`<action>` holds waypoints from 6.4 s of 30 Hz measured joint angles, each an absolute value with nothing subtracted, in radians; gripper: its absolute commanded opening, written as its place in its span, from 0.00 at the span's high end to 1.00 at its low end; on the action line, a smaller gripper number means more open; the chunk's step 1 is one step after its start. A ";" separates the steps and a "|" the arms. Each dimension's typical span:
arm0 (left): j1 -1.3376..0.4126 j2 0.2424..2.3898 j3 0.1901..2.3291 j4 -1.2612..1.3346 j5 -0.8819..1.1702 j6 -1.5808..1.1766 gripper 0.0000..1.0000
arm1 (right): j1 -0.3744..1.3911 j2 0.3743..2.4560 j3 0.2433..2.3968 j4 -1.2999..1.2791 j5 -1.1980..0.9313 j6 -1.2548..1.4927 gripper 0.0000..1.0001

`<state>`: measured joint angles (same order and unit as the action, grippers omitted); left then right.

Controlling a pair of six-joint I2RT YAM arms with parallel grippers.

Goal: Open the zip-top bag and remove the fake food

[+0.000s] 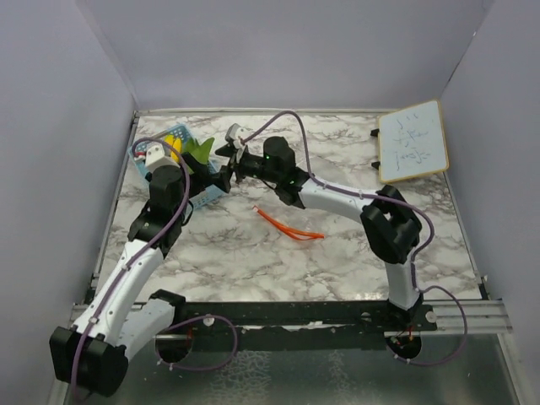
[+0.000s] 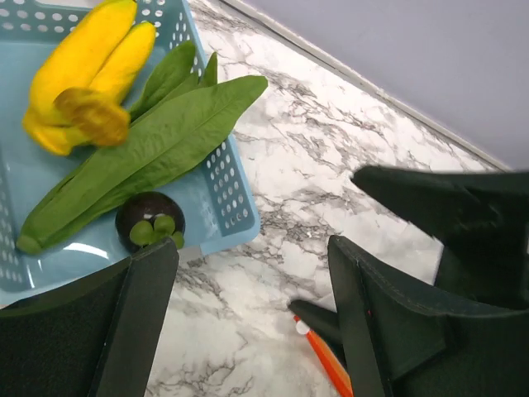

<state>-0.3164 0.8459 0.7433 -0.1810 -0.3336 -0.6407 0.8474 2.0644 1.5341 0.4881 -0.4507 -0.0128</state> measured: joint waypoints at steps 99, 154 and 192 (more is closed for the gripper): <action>-0.433 1.413 0.838 -0.112 -0.308 -0.451 0.08 | 0.459 0.935 0.569 0.074 -0.123 0.227 0.58; -0.420 0.925 0.764 -0.267 -0.315 -0.435 0.01 | 0.417 1.298 0.489 0.459 0.438 0.211 0.09; -0.420 0.908 0.705 -0.255 -0.270 -0.467 0.04 | 0.417 1.251 0.483 0.421 0.488 0.224 0.07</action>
